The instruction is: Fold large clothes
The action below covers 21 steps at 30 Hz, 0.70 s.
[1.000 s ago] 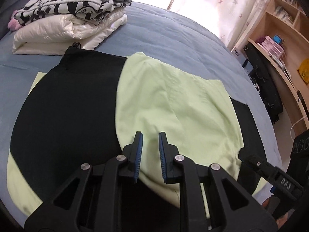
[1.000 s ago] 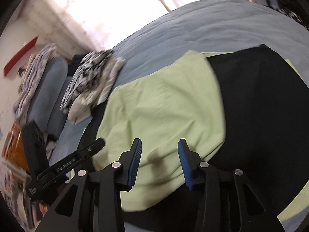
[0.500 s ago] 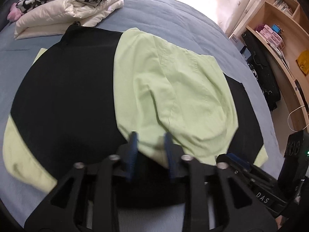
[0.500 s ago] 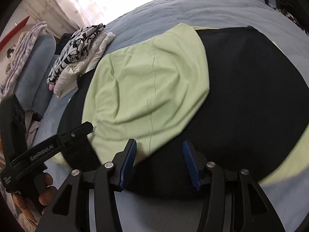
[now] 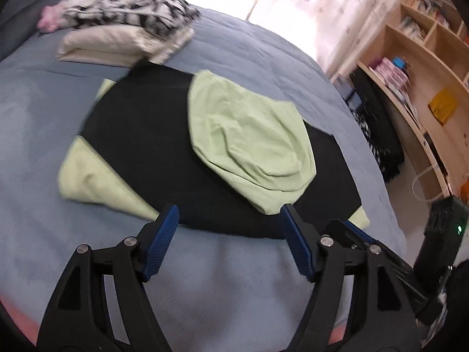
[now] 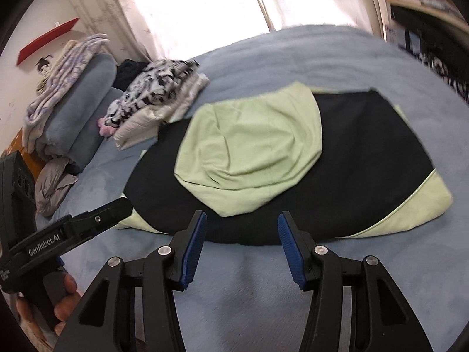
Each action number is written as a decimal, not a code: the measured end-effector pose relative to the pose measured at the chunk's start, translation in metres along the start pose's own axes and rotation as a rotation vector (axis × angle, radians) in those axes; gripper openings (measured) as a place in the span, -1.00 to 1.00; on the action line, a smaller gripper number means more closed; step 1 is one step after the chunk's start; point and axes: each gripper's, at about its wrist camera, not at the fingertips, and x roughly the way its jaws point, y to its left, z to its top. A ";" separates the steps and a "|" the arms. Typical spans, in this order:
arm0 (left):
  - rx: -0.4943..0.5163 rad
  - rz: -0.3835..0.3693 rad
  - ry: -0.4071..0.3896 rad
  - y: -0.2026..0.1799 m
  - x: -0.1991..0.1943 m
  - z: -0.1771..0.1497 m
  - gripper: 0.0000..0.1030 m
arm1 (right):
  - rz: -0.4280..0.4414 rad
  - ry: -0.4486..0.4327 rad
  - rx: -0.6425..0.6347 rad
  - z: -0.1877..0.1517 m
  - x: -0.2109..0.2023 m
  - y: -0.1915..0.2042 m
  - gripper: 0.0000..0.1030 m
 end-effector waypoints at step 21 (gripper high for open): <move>-0.413 -0.159 0.039 0.119 0.026 -0.045 0.33 | 0.021 -0.036 -0.065 -0.012 -0.001 0.020 0.00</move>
